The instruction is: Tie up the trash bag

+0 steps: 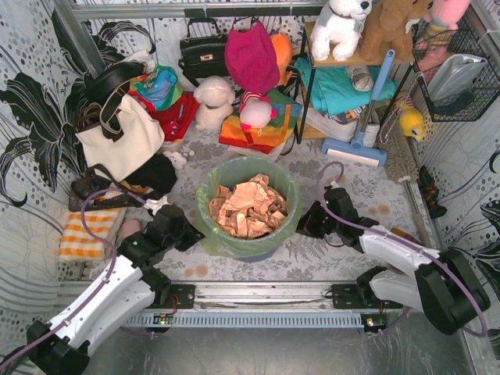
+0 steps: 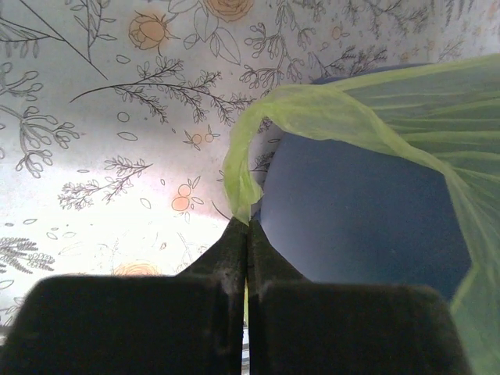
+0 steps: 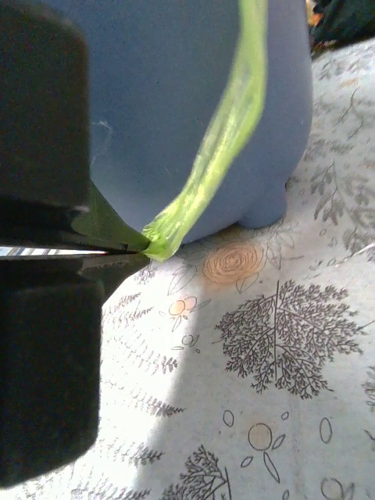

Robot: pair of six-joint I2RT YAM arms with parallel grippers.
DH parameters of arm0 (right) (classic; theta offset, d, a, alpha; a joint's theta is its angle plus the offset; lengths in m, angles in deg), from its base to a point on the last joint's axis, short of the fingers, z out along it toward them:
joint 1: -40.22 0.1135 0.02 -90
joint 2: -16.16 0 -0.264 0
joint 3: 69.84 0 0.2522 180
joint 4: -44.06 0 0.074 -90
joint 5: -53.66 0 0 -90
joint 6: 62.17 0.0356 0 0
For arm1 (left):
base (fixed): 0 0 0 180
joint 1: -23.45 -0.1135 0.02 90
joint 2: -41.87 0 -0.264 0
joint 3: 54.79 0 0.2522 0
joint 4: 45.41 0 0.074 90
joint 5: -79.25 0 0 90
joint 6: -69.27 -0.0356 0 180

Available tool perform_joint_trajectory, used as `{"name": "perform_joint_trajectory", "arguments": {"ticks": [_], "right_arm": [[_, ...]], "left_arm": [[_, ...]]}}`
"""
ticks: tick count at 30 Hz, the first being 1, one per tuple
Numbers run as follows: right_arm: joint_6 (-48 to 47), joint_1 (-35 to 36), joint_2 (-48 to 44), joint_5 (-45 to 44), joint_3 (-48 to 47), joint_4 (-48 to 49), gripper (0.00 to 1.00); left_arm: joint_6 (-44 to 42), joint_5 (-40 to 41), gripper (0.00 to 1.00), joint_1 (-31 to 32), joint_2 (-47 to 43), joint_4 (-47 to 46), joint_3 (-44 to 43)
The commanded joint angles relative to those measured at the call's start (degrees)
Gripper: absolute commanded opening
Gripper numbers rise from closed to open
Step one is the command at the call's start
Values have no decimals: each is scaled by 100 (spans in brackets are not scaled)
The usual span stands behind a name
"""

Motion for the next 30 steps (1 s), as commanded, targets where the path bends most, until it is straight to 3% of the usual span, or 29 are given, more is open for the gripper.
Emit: {"name": "perform_joint_trajectory", "arguments": {"ticks": [1, 6, 14, 21, 30], "right_arm": [[-145, 16, -819, -637, -226, -657, 0], [-163, 17, -1776, -831, -622, -1350, 0], [-57, 17, -2881, -984, -1492, -1732, 0], [-85, 14, -3027, -926, -2141, -1485, 0], [-206, 16, -2759, -444, -2660, -873, 0]], "left_arm": [[192, 433, 0, -11, -469, 414, -434], [182, 645, 0, -12, -887, 804, -916], [-262, 541, 0, -12, -1452, 419, -1942], [-752, 47, 0, -13, -1103, -7, -2757], [-1101, -816, 0, -9, -503, -761, -3098]]}}
